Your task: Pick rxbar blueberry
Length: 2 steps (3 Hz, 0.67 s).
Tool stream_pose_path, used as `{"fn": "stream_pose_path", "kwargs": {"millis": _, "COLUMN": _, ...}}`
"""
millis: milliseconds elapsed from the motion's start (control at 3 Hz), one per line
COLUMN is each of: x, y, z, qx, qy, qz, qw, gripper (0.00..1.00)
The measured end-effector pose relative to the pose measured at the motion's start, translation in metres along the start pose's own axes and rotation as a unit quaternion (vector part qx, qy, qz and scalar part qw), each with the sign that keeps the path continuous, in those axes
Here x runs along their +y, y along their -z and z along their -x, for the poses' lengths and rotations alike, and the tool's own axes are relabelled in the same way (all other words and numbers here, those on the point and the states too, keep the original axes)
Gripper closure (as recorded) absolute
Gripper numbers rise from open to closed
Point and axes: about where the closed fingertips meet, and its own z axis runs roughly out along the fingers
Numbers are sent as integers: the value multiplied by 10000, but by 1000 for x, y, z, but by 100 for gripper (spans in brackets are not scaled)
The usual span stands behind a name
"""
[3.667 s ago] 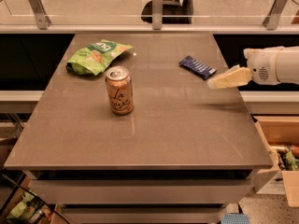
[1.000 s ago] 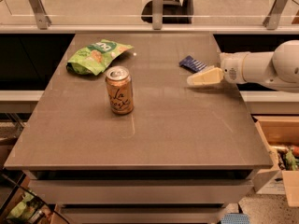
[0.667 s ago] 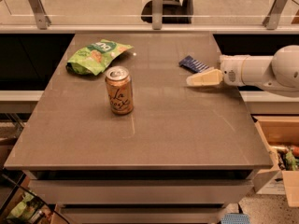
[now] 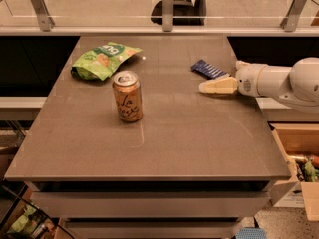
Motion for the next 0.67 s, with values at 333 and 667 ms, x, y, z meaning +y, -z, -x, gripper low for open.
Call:
{"fn": "stream_pose_path", "kwargs": {"millis": 333, "x": 2, "y": -2, "z": 0, "qx": 5, "qy": 4, "qz": 23, "qw": 10000, "gripper": 18}}
{"fn": "stream_pose_path", "kwargs": {"millis": 667, "x": 2, "y": -2, "z": 1, "qx": 5, "qy": 4, "qz": 24, "qw": 10000, "gripper": 41}}
